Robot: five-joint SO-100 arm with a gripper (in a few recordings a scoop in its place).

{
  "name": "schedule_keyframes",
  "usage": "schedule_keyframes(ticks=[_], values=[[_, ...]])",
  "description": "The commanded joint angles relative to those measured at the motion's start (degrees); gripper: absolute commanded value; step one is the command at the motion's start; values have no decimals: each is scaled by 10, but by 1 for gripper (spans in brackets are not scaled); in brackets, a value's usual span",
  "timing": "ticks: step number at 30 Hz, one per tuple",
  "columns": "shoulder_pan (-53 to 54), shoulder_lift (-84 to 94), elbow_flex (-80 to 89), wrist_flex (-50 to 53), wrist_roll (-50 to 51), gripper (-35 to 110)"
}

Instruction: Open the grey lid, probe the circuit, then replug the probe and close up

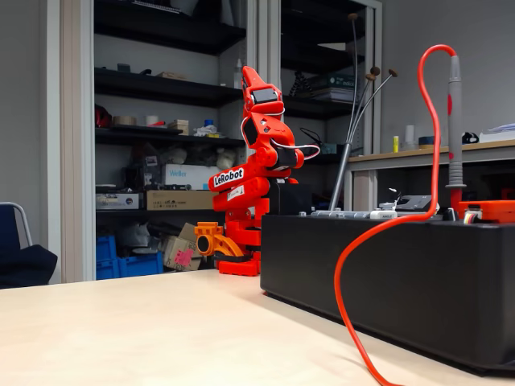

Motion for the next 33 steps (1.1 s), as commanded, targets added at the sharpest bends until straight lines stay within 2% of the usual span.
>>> schedule_keyframes(ticks=[1,13,19,20,23,26,28,29,30,32,33], values=[[-5,4,3,-5,-4,0],[37,5,3,22,-18,2],[12,6,3,66,-165,0],[13,8,3,76,-203,0],[28,8,1,71,-398,0],[43,11,1,93,-501,0],[45,12,-9,101,-538,1],[47,11,-18,104,-544,10],[47,11,-29,113,-533,22],[51,11,-42,156,-469,25],[56,11,-51,177,-468,25]])
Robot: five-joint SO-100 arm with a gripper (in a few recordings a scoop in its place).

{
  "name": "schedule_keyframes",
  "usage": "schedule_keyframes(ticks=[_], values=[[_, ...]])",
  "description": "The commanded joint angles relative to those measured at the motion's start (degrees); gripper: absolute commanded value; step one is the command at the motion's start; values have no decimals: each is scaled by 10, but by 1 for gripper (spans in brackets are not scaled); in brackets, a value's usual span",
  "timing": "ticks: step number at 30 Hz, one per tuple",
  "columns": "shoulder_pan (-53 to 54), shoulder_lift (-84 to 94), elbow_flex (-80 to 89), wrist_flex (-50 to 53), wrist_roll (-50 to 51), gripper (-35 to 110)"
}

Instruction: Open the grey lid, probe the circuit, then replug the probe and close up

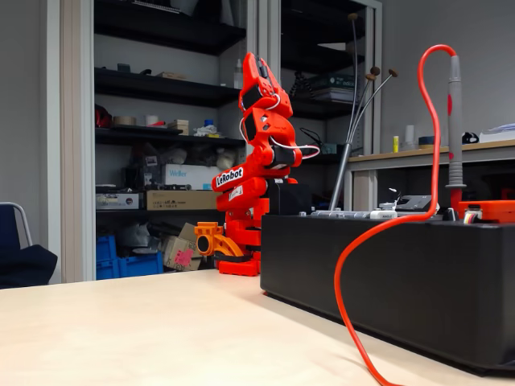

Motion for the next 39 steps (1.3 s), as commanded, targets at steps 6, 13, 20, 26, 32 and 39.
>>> schedule_keyframes(ticks=[6,13,20,26,32,39], values=[[15,6,-115,268,63,25],[-21,9,-214,614,103,26],[-121,2,-261,913,15,26],[-190,-31,-305,1130,-140,26],[-203,-76,-317,1259,-284,25],[-196,-99,-330,1361,-532,24]])
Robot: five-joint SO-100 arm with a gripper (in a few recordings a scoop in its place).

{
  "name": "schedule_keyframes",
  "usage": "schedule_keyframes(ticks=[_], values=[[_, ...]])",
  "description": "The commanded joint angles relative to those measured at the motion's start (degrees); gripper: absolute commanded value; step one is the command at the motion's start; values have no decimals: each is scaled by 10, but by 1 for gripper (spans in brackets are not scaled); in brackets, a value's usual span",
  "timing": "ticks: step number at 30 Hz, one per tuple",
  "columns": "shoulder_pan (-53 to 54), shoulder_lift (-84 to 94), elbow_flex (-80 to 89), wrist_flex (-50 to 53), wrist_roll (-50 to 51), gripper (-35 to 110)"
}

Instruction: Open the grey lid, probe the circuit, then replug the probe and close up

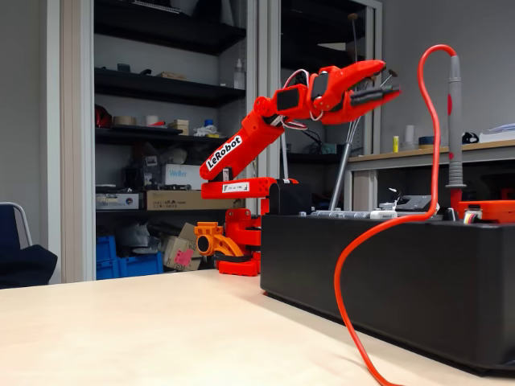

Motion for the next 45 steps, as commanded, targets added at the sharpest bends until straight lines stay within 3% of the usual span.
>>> schedule_keyframes(ticks=[1,6,14,20,29,40,45], values=[[0,-34,-37,39,-131,24],[24,-150,-126,144,-192,25],[18,-316,-281,341,-107,27],[4,-388,-331,424,-91,26],[4,-446,-338,425,-94,25],[43,-488,-346,411,-302,20],[47,-470,-343,431,-334,18]])
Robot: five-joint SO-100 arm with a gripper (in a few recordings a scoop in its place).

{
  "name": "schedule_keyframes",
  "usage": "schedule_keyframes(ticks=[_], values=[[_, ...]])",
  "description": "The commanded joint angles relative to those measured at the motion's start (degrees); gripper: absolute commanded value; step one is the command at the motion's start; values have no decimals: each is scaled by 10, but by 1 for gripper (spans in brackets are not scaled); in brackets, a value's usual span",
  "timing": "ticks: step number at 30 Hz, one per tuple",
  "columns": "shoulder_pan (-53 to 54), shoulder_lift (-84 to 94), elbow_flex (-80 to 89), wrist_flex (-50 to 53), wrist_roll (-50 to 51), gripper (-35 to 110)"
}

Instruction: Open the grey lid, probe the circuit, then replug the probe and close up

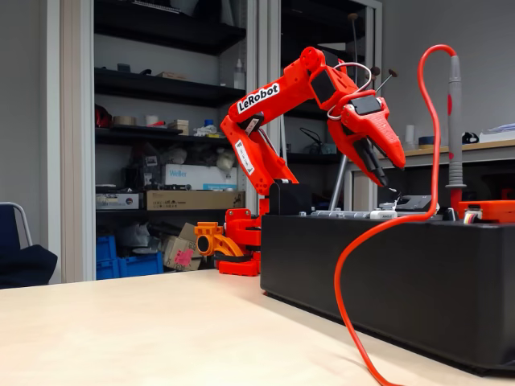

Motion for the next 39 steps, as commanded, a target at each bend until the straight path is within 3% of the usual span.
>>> schedule_keyframes(ticks=[1,11,39], values=[[0,30,-5,7,-17,18],[-5,61,90,-58,-16,17],[-40,33,142,-175,68,14]])
